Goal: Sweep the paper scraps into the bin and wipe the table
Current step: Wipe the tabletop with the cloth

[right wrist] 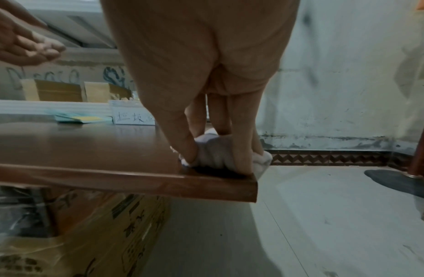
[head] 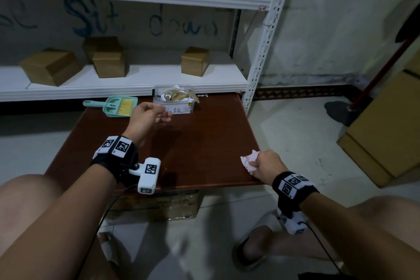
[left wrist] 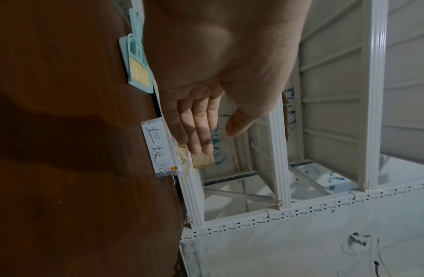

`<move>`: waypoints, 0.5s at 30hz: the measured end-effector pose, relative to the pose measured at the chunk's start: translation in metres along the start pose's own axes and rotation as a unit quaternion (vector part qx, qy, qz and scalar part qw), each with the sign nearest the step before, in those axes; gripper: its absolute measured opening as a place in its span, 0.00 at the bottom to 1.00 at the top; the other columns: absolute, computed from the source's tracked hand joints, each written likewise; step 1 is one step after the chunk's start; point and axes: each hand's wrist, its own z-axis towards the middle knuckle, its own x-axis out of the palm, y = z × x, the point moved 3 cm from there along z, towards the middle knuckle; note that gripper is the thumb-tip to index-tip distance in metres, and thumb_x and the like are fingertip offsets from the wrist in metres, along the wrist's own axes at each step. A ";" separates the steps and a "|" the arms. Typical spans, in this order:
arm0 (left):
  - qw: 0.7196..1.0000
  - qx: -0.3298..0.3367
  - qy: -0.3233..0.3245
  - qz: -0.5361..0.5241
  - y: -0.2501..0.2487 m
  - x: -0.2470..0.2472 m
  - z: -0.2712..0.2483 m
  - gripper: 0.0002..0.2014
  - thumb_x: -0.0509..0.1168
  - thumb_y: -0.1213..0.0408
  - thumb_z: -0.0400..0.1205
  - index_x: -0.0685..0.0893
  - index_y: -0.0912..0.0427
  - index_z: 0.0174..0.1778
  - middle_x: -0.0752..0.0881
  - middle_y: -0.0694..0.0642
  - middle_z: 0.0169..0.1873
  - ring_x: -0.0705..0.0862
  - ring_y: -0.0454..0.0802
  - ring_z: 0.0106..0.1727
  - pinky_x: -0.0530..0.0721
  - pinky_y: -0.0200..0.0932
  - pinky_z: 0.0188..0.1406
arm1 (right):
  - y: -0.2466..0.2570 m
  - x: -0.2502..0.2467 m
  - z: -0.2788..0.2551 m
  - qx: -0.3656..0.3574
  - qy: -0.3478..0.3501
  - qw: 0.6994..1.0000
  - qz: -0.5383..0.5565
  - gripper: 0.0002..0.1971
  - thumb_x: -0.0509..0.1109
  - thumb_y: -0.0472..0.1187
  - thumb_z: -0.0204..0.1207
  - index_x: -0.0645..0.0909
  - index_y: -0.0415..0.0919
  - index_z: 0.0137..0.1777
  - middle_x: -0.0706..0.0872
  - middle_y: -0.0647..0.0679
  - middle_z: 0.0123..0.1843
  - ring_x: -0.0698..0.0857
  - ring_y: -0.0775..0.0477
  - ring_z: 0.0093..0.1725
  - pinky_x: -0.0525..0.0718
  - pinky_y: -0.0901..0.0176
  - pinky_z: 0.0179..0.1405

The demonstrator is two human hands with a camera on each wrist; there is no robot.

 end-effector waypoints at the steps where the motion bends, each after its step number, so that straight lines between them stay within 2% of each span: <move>1: 1.000 -0.001 0.001 -0.001 0.000 0.000 0.000 0.08 0.64 0.71 0.88 0.77 0.68 0.61 0.90 0.75 0.54 0.91 0.56 0.41 0.92 0.42 0.38 | -0.001 0.005 0.001 -0.020 0.004 1.000 -0.012 0.24 0.53 0.46 0.92 0.69 0.56 0.86 0.81 0.43 0.80 0.78 0.41 0.82 0.83 0.55 0.69; 3: 1.000 -0.002 0.004 0.000 -0.002 0.002 -0.001 0.08 0.64 0.71 0.88 0.77 0.67 0.61 0.90 0.74 0.54 0.90 0.56 0.41 0.92 0.41 0.38 | 0.002 0.011 0.001 -0.028 0.009 0.999 -0.022 0.24 0.53 0.42 0.92 0.68 0.54 0.86 0.85 0.44 0.76 0.79 0.42 0.81 0.83 0.55 0.67; 5: 1.000 -0.002 0.007 0.002 -0.003 0.003 -0.002 0.08 0.64 0.71 0.88 0.77 0.67 0.61 0.90 0.74 0.55 0.91 0.55 0.40 0.92 0.41 0.36 | 0.001 0.010 -0.001 -0.027 0.014 0.999 -0.025 0.20 0.56 0.44 0.91 0.77 0.50 0.80 0.89 0.43 0.69 0.85 0.40 0.74 0.83 0.56 0.60; 6: 1.000 -0.003 0.008 0.001 -0.004 0.004 -0.002 0.08 0.64 0.71 0.88 0.77 0.67 0.61 0.90 0.74 0.55 0.91 0.55 0.40 0.91 0.41 0.36 | -0.001 0.009 -0.002 -0.018 0.016 1.000 -0.012 0.17 0.62 0.46 0.88 0.83 0.47 0.73 0.91 0.42 0.63 0.89 0.40 0.67 0.83 0.58 0.55; 8: 1.000 -0.004 0.008 -0.005 -0.005 0.007 -0.002 0.08 0.64 0.71 0.88 0.77 0.68 0.61 0.90 0.75 0.55 0.90 0.55 0.39 0.91 0.40 0.35 | -0.003 0.007 -0.003 -0.011 -0.014 0.999 0.042 0.09 0.79 0.45 0.73 0.92 0.46 0.52 0.92 0.45 0.42 0.93 0.42 0.44 0.85 0.61 0.40; 9: 1.000 -0.002 0.012 -0.005 -0.007 0.008 -0.002 0.08 0.64 0.72 0.88 0.77 0.68 0.61 0.90 0.75 0.54 0.90 0.55 0.39 0.90 0.40 0.34 | -0.002 0.009 -0.004 -0.026 -0.040 0.998 0.038 0.08 0.84 0.42 0.65 0.91 0.48 0.43 0.88 0.47 0.32 0.91 0.44 0.32 0.85 0.61 0.30; 10: 1.000 0.000 0.017 -0.006 -0.008 0.010 -0.001 0.08 0.64 0.72 0.88 0.77 0.67 0.61 0.90 0.75 0.54 0.90 0.55 0.39 0.90 0.40 0.33 | 0.000 0.013 -0.005 -0.037 -0.052 0.997 0.035 0.07 0.85 0.41 0.61 0.89 0.47 0.35 0.84 0.49 0.24 0.87 0.43 0.23 0.83 0.61 0.22; 11: 1.000 0.000 0.022 -0.004 -0.009 0.012 0.001 0.07 0.64 0.71 0.87 0.77 0.67 0.60 0.90 0.75 0.54 0.90 0.55 0.39 0.90 0.41 0.34 | 0.000 0.018 -0.003 -0.031 -0.061 0.996 0.056 0.09 0.83 0.43 0.64 0.85 0.46 0.29 0.80 0.48 0.21 0.85 0.42 0.20 0.81 0.61 0.19; 13: 1.000 0.002 0.029 0.005 -0.010 0.017 0.004 0.07 0.65 0.70 0.87 0.78 0.66 0.59 0.91 0.73 0.52 0.90 0.55 0.40 0.90 0.42 0.36 | 0.002 0.026 0.000 -0.016 -0.076 0.994 0.072 0.22 0.69 0.52 0.78 0.75 0.43 0.24 0.77 0.48 0.20 0.84 0.40 0.21 0.78 0.64 0.22; 15: 0.999 0.000 0.033 0.012 -0.010 0.022 0.007 0.07 0.65 0.70 0.87 0.78 0.66 0.59 0.91 0.72 0.51 0.91 0.55 0.40 0.89 0.45 0.41 | 0.000 0.030 0.002 -0.019 -0.134 0.988 0.078 0.27 0.58 0.56 0.81 0.75 0.42 0.23 0.76 0.48 0.20 0.83 0.40 0.23 0.70 0.65 0.25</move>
